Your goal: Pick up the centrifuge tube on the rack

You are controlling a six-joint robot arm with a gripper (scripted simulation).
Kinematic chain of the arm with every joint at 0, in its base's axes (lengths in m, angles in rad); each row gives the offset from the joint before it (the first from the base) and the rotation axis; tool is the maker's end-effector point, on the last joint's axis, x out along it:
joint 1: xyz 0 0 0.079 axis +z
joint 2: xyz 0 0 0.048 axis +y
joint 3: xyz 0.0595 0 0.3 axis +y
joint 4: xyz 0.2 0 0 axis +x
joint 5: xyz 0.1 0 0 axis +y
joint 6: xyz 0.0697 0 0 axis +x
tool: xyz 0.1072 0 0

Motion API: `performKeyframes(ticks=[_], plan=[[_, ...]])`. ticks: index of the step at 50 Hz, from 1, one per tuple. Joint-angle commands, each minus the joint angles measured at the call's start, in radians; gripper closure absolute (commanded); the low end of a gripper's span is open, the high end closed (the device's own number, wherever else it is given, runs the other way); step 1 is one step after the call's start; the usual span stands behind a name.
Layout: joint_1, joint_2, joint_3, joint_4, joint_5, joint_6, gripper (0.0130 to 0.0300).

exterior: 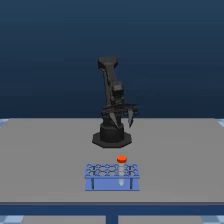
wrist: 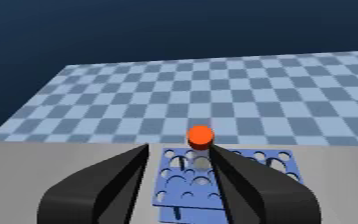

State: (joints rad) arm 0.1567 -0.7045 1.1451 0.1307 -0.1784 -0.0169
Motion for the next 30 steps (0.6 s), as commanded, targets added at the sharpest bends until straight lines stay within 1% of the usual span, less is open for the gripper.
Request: performKeyframes(ticks=[1,2,3,5,6,7,8,10,11,12,13,15,16,17,18,20,21,22,23,25,26,27,28,30], plan=[[-0.004,0.053,-0.026,0.039,-0.011,-0.049,0.013],[-0.004,0.053,-0.026,0.039,-0.011,-0.049,0.013],[-0.005,0.08,-0.039,0.06,-0.013,-0.072,0.013],[-0.005,0.08,-0.039,0.06,-0.013,-0.072,0.013],[-0.005,0.107,-0.054,0.083,-0.013,-0.097,0.013],[-0.005,0.107,-0.054,0.083,-0.013,-0.097,0.013],[-0.006,0.134,-0.068,0.107,-0.013,-0.123,0.013],[-0.006,0.134,-0.068,0.107,-0.013,-0.123,0.013],[-0.007,0.16,-0.084,0.134,-0.013,-0.151,0.013],[-0.007,0.16,-0.084,0.134,-0.013,-0.151,0.013],[-0.007,0.186,-0.099,0.163,-0.011,-0.182,0.013],[-0.007,0.186,-0.099,0.163,-0.011,-0.182,0.013],[-0.008,0.212,-0.116,0.194,-0.009,-0.214,0.013],[-0.008,0.212,-0.116,0.194,-0.009,-0.214,0.013],[-0.008,0.238,-0.132,0.226,-0.007,-0.248,0.013],[-0.008,0.238,-0.132,0.226,-0.007,-0.248,0.013],[-0.009,0.264,-0.149,0.26,-0.004,-0.283,0.013],[-0.009,0.264,-0.149,0.26,-0.004,-0.283,0.013],[-0.009,0.288,-0.166,0.294,-0.001,-0.318,0.013],[-0.009,0.288,-0.166,0.294,-0.001,-0.318,0.013],[-0.01,0.311,-0.182,0.329,0.003,-0.355,0.013],[-0.01,0.311,-0.182,0.329,0.003,-0.355,0.013],[-0.01,0.332,-0.198,0.366,0.006,-0.393,0.013],[-0.01,0.332,-0.198,0.366,0.006,-0.393,0.013]])
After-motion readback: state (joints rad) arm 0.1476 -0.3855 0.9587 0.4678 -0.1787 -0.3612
